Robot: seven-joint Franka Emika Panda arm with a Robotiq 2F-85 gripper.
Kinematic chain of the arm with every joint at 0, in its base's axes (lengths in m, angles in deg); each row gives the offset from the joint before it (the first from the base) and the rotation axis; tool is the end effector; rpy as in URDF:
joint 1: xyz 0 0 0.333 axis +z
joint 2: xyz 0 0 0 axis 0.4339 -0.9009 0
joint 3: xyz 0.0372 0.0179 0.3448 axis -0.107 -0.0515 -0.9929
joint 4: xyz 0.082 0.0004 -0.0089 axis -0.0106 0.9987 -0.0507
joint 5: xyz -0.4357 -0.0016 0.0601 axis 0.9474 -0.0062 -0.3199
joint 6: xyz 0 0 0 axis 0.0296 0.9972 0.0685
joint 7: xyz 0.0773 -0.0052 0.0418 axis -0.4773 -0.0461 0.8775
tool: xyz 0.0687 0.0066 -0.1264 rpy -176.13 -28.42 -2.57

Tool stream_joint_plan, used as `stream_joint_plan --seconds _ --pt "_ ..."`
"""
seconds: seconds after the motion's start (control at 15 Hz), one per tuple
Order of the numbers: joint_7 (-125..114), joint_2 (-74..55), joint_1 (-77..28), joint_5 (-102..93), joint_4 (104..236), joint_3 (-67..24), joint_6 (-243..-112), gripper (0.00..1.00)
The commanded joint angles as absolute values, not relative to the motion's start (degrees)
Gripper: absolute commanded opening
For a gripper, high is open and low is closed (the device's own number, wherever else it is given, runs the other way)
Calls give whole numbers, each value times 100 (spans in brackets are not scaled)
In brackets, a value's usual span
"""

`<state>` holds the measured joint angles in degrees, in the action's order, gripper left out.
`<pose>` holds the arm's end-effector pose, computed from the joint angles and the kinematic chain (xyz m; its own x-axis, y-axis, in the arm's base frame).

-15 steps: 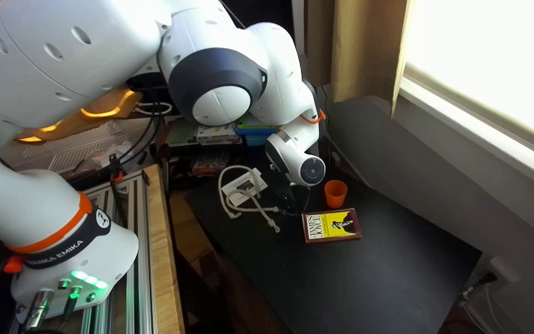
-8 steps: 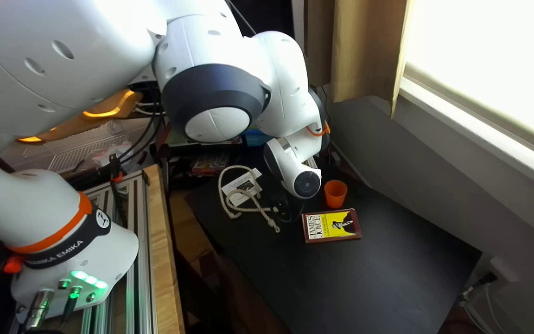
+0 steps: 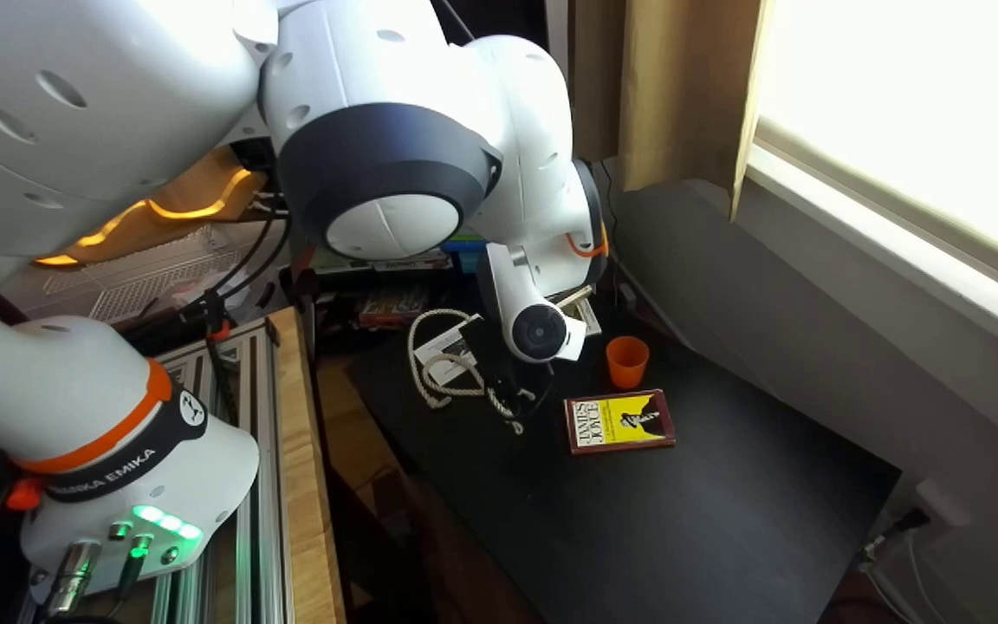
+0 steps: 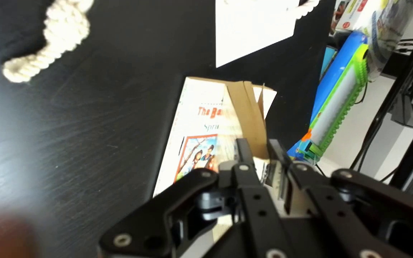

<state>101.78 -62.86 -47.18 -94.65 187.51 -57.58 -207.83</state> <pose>0.5023 0.1438 -0.1440 0.9725 0.0109 0.2328 0.1686 -0.7224 -0.6706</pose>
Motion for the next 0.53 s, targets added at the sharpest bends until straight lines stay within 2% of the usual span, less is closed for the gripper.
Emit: stream_joint_plan --seconds 0.0,0.27,0.33,0.47 --pt "10743 -6026 -4899 -10005 18932 -5953 -21147 4" --pt "10809 -5888 -4891 -10011 18967 -6006 -21217 4" --pt "10523 -6040 -4793 -9738 18764 -5903 -21103 17" --pt "10531 -6009 -4793 -9738 18769 -5925 -21113 17"
